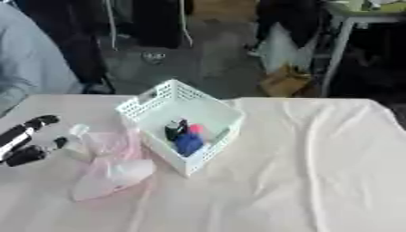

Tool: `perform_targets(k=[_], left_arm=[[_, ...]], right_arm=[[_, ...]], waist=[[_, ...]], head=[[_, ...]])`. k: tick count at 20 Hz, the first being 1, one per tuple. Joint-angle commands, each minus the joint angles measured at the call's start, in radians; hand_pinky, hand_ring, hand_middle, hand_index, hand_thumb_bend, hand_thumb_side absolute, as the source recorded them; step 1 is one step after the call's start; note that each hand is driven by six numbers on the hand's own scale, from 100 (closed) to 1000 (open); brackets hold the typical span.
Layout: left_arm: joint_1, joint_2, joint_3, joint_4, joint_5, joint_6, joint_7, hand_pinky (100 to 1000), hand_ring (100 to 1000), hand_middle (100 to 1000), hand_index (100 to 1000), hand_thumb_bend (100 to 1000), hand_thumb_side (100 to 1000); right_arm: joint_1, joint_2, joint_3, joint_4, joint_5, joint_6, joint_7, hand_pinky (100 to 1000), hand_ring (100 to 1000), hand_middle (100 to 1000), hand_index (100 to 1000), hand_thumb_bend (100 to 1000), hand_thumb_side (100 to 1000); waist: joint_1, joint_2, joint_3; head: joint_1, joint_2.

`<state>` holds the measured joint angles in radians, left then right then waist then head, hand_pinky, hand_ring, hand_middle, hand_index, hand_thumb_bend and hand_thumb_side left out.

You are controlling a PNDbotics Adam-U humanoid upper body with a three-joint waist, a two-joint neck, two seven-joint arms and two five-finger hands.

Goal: Pick up objects on the table and place them in the box.

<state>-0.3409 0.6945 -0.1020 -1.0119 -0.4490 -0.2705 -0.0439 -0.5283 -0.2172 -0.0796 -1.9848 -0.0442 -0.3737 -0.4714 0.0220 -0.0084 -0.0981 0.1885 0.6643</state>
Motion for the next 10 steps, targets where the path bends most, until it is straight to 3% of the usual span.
perform_targets(k=[1, 10], left_arm=[[-0.017, 0.008, 0.000, -0.002, -0.014, 0.009, 0.012, 1000, 1000, 1000, 1000, 443, 796], [0.011, -0.043, -0.011, -0.003, 0.002, 0.101, 0.105, 1000, 1000, 1000, 1000, 418, 807]], right_arm=[[-0.020, -0.011, -0.003, -0.015, 0.000, 0.001, 0.003, 807, 842, 751, 710, 100, 996], [-0.019, -0.005, -0.005, -0.015, 0.000, 0.004, 0.002, 807, 841, 749, 709, 100, 992]], waist=[[-0.003, -0.010, -0.002], [-0.003, -0.008, -0.006]], head=[[0.002, -0.011], [0.007, -0.017]])
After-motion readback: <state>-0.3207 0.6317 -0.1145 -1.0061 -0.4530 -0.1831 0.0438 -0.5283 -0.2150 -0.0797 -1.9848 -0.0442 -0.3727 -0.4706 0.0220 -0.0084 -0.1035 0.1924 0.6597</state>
